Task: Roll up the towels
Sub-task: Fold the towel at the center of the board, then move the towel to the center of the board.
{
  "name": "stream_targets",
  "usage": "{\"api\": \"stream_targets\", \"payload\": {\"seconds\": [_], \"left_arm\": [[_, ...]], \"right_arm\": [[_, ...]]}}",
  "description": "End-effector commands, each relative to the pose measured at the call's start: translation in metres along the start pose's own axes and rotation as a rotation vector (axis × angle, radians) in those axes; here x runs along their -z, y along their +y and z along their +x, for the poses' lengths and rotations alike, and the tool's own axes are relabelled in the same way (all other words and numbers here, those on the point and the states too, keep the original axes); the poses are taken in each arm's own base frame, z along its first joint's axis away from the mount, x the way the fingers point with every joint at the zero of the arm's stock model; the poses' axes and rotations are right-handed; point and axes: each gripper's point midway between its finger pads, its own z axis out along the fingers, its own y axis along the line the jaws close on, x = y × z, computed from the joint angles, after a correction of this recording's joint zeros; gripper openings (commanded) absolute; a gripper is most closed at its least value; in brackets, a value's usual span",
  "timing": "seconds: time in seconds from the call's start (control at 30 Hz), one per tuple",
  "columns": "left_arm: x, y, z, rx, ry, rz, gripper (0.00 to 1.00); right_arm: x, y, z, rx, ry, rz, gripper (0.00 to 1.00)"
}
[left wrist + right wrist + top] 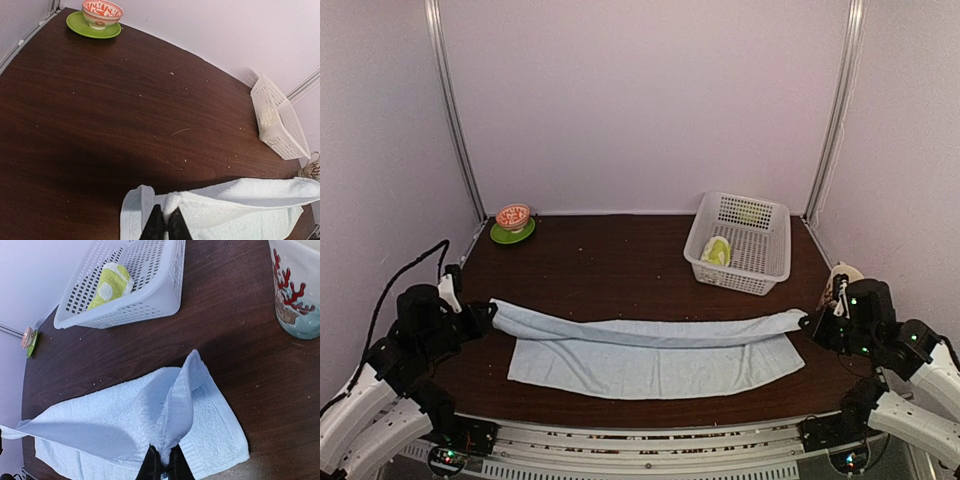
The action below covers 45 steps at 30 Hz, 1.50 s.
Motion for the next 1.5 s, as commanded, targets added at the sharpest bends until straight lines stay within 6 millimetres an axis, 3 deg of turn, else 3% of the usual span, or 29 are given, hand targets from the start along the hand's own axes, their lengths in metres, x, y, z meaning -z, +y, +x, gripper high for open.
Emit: {"api": "stream_targets", "payload": {"seconds": [0.0, 0.07, 0.13, 0.2, 0.23, 0.3, 0.33, 0.37, 0.53, 0.67, 0.77, 0.9, 1.07, 1.23, 1.33, 1.47], "left_arm": [[0.0, 0.006, 0.017, 0.048, 0.063, -0.011, 0.0], [0.001, 0.007, 0.022, 0.056, 0.084, -0.016, 0.0], [0.002, 0.004, 0.027, 0.048, 0.105, -0.007, 0.07], [0.005, 0.002, 0.026, 0.043, 0.107, -0.009, 0.29], [0.007, 0.0, 0.023, 0.044, 0.101, -0.006, 0.45], [0.013, -0.003, 0.016, 0.045, 0.086, -0.005, 0.8], [0.017, -0.005, 0.01, 0.046, 0.072, -0.006, 0.94], [0.022, -0.007, 0.004, 0.046, 0.061, -0.009, 0.97], [0.041, -0.017, -0.023, 0.023, 0.019, -0.018, 0.98], [0.028, -0.024, -0.01, 0.019, 0.15, -0.028, 0.97], [0.014, -0.029, 0.006, 0.018, 0.273, -0.053, 0.86], [0.001, -0.047, 0.027, -0.024, 0.382, -0.073, 0.72], [-0.014, -0.07, 0.056, -0.13, 0.493, -0.102, 0.66], [-0.032, -0.058, 0.083, -0.167, 0.542, -0.159, 0.63], [-0.042, -0.056, 0.101, -0.179, 0.585, -0.152, 0.58], [-0.047, -0.035, 0.126, -0.19, 0.65, -0.218, 0.47]], "right_arm": [[-0.002, -0.014, 0.025, 0.006, 0.093, 0.025, 0.0], [-0.002, -0.016, 0.032, 0.006, 0.119, 0.023, 0.0], [0.0, -0.017, 0.038, 0.013, 0.14, 0.015, 0.0], [0.004, -0.012, 0.041, 0.02, 0.154, -0.025, 0.0], [0.005, -0.008, 0.044, 0.022, 0.165, -0.049, 0.11], [0.01, -0.005, 0.046, 0.035, 0.185, -0.067, 0.44], [0.013, -0.004, 0.046, 0.043, 0.192, -0.071, 0.54], [0.016, -0.001, 0.044, 0.048, 0.189, -0.083, 0.61], [0.033, 0.016, 0.025, 0.088, 0.16, -0.109, 0.72], [0.03, 0.03, 0.018, 0.138, 0.175, -0.098, 0.7], [0.022, 0.051, 0.02, 0.22, 0.181, -0.097, 0.67], [-0.004, 0.076, 0.045, 0.317, 0.242, -0.08, 0.57], [-0.035, 0.1, 0.089, 0.423, 0.339, -0.059, 0.5], [-0.066, 0.089, 0.121, 0.439, 0.411, 0.011, 0.46], [-0.07, 0.083, 0.135, 0.453, 0.446, 0.035, 0.45], [-0.067, 0.071, 0.154, 0.469, 0.494, 0.056, 0.46]]}}
